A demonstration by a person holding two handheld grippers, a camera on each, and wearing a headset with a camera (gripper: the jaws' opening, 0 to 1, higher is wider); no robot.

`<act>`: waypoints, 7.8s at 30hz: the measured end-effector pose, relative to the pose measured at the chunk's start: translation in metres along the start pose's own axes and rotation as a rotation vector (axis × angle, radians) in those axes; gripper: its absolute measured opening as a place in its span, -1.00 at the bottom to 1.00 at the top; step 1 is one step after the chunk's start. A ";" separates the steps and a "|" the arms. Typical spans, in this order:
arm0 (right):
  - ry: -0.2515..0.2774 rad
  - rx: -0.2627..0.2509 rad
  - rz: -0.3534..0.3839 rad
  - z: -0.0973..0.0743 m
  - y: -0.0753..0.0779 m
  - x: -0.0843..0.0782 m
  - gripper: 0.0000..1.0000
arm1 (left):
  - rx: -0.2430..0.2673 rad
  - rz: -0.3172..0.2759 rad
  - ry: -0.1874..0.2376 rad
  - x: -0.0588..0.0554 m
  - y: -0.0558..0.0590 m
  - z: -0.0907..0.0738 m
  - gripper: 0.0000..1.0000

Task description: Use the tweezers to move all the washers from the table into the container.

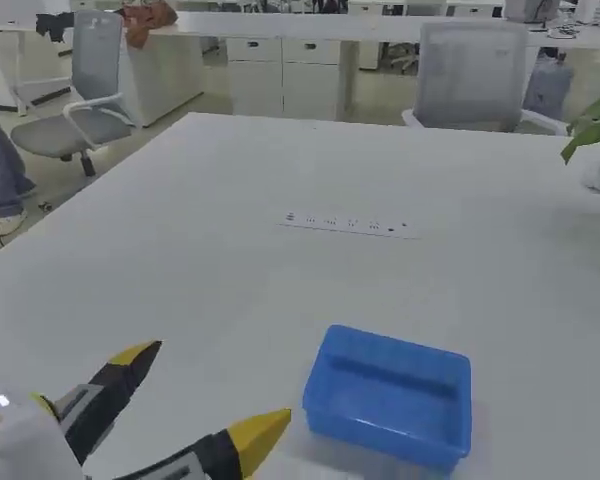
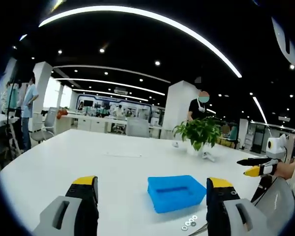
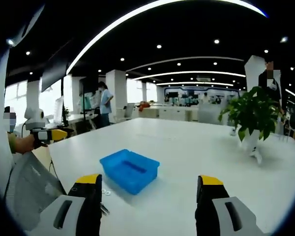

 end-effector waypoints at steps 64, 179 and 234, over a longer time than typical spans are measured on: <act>-0.105 0.101 -0.034 0.003 -0.020 0.006 0.12 | -0.245 0.062 -0.374 -0.053 0.025 0.002 0.25; -0.383 0.607 -0.480 0.096 -0.142 -0.045 -0.90 | -0.861 0.868 -0.732 -0.043 0.111 0.026 -1.00; -0.378 0.663 -0.361 0.114 -0.162 -0.051 -0.95 | -0.798 0.628 -0.757 -0.054 0.102 0.037 -1.00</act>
Point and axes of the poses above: the centre of the closed fingertips' face, and the gripper's own axes: z roughly forward along the fingers, y roughly to its right, x roughly out of its top, the point moved 2 cm from there along -z, roughly backward along the fingers, and after that the axes turned 1 degree about -x, right-handed, at the moved point
